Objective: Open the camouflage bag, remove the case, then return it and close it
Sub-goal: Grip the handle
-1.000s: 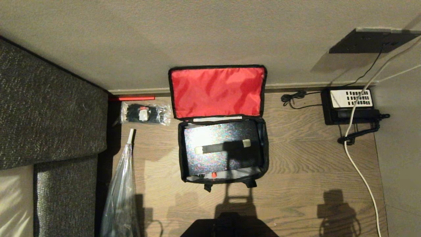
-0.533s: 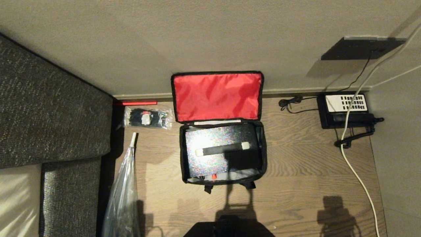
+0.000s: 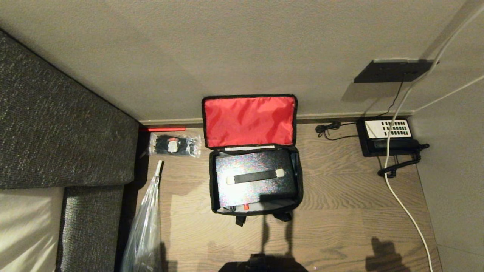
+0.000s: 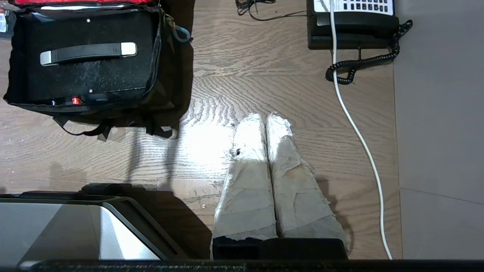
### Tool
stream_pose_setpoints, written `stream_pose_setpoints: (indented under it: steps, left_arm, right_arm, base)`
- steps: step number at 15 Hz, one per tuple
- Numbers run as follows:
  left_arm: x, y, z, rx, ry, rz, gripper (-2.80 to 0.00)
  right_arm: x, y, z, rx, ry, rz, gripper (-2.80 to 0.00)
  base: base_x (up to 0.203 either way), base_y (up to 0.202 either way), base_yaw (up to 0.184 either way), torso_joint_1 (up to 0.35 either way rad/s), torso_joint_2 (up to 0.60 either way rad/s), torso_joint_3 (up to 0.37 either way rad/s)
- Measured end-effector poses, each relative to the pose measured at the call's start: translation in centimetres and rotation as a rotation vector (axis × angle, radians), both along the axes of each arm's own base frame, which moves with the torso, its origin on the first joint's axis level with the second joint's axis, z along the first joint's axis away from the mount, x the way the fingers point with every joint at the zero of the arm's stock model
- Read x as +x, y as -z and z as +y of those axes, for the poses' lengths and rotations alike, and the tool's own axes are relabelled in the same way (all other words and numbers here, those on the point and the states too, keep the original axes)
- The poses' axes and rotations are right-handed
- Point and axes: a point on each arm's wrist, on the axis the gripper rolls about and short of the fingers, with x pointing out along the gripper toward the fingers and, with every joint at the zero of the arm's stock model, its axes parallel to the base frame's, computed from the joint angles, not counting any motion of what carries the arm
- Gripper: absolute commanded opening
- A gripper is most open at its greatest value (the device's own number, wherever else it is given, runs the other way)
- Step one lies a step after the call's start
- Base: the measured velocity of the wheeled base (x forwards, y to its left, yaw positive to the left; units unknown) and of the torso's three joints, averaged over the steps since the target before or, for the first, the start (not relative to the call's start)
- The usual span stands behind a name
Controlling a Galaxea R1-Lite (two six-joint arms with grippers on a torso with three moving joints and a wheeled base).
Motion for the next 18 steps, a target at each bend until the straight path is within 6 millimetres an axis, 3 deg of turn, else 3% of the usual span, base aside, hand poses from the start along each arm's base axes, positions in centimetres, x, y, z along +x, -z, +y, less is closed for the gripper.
stream_pose_setpoints:
  steps: [6, 12, 18]
  left_arm:
    - [0.00, -0.01, 0.00, 0.002, 0.000, -0.001, -2.80]
    - [0.00, 0.00, 0.00, 0.004, 0.000, 0.000, -2.80]
    - [0.00, -0.01, 0.00, 0.004, 0.000, -0.001, -2.80]
  right_arm:
    - [0.00, 0.00, 0.00, 0.000, 0.000, 0.000, -2.80]
    - [0.00, 0.00, 0.00, -0.001, 0.000, 0.000, -2.80]
    - [0.00, 0.00, 0.00, 0.000, 0.000, 0.001, -2.80]
  base:
    - [0.000, 0.000, 0.000, 0.001, 0.00, 0.005]
    - [-0.173, 0.000, -0.002, 0.002, 0.00, 0.003]
    - [-0.011, 0.000, 0.000, 0.001, 0.00, 0.002]
